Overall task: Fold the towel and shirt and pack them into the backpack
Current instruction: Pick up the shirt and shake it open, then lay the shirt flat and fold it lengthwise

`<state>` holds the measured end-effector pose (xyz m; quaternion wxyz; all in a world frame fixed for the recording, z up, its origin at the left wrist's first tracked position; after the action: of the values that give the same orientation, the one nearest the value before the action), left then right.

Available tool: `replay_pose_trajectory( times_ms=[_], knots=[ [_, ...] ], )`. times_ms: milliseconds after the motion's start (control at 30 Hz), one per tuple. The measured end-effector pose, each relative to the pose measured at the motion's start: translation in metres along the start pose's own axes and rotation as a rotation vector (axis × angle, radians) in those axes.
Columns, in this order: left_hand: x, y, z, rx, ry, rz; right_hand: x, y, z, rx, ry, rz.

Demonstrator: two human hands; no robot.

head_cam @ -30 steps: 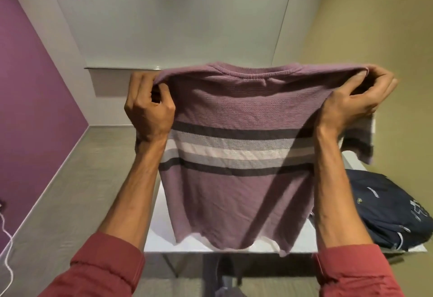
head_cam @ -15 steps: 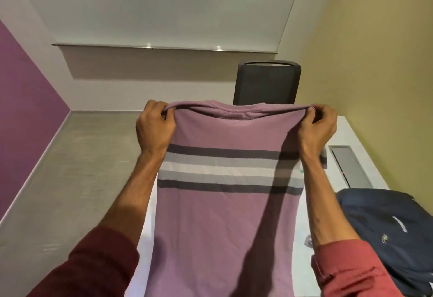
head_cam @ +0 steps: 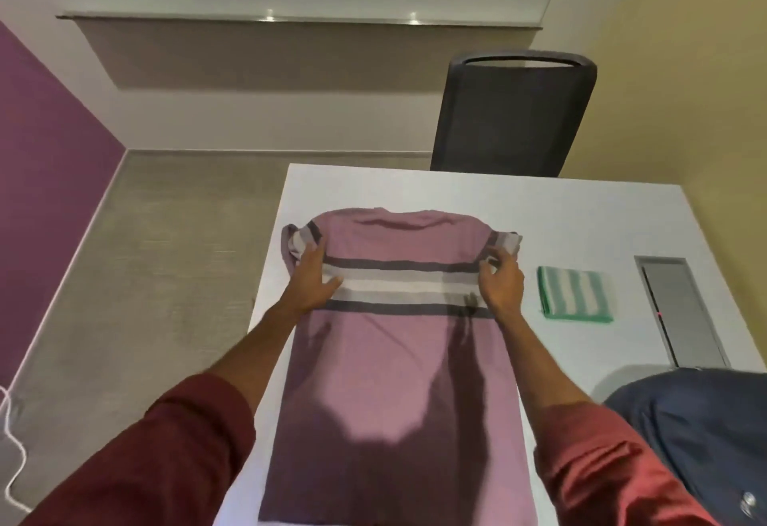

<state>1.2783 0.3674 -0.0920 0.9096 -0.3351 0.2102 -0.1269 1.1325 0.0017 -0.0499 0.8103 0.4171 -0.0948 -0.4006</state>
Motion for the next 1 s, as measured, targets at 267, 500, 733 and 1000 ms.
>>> replay_pose_trajectory(
  times_ms=[267, 500, 733, 1000],
  knots=[
    [-0.049, 0.070, -0.093, 0.184, 0.175, 0.087, -0.047, -0.063, -0.024, -0.154, 0.170, -0.053],
    [-0.129, 0.081, -0.131, 0.400, 0.198, 0.024, -0.099, -0.143, -0.053, -0.491, 0.427, 0.034],
    [-0.182, 0.127, -0.142, 0.384, 0.298, 0.145, -0.160, -0.187, -0.058, -0.734, 0.515, 0.106],
    [-0.207, 0.155, -0.143, 0.392, 0.310, 0.138, -0.195, -0.214, -0.061, -0.719, 0.586, 0.025]
  ],
)
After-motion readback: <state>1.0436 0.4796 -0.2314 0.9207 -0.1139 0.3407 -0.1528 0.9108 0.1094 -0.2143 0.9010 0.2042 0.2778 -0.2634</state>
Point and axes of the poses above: each hand's wrist, its own x-axis towards the middle knuckle, its own z-axis out of the back of the hand, y = z × x, the point moved 5 cm from there along x, towards the middle knuckle, and after that the axes turned 3 degrees about -y, right-handed, at the moved point
